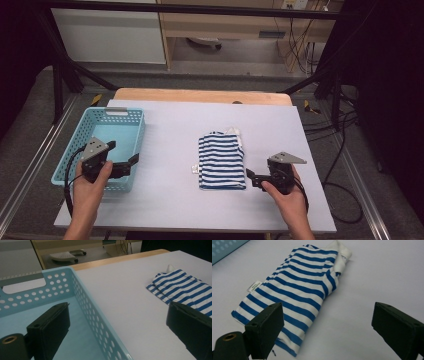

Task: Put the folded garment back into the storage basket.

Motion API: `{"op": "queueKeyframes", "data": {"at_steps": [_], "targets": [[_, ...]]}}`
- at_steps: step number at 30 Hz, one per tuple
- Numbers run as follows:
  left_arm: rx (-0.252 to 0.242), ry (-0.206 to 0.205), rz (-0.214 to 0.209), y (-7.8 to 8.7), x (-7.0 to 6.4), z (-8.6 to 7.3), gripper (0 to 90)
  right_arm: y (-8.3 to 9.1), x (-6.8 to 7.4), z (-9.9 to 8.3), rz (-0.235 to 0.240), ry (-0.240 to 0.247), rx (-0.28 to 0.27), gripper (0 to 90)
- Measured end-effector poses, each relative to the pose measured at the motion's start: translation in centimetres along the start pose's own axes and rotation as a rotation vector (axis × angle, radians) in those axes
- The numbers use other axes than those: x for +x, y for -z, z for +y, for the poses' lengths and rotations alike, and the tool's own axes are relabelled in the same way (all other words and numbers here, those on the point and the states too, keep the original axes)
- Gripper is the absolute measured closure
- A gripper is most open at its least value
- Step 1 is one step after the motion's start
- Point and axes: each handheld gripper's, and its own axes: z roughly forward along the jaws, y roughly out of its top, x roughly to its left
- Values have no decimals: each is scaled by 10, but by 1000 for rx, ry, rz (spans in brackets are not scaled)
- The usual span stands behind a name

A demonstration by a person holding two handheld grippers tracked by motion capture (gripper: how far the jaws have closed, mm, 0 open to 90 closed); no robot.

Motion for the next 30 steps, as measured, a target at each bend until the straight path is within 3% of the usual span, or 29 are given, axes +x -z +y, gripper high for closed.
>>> {"op": "queueKeyframes", "data": {"at_steps": [5,7,11,17,24,30], "targets": [[-3,1,5,0,0,0,49,-7,14,6,27,37,30,130],[-2,0,7,1,0,0,49,-15,26,11,46,77,58,150],[-2,-3,14,0,-1,0,50,-24,41,18,77,105,100,173],[0,-8,10,-1,-4,1,50,-39,59,26,126,87,148,267],[2,-6,9,-2,-4,0,50,-47,80,17,167,86,136,365],[2,-13,7,-2,-6,0,50,-50,100,10,199,146,149,452]]}}
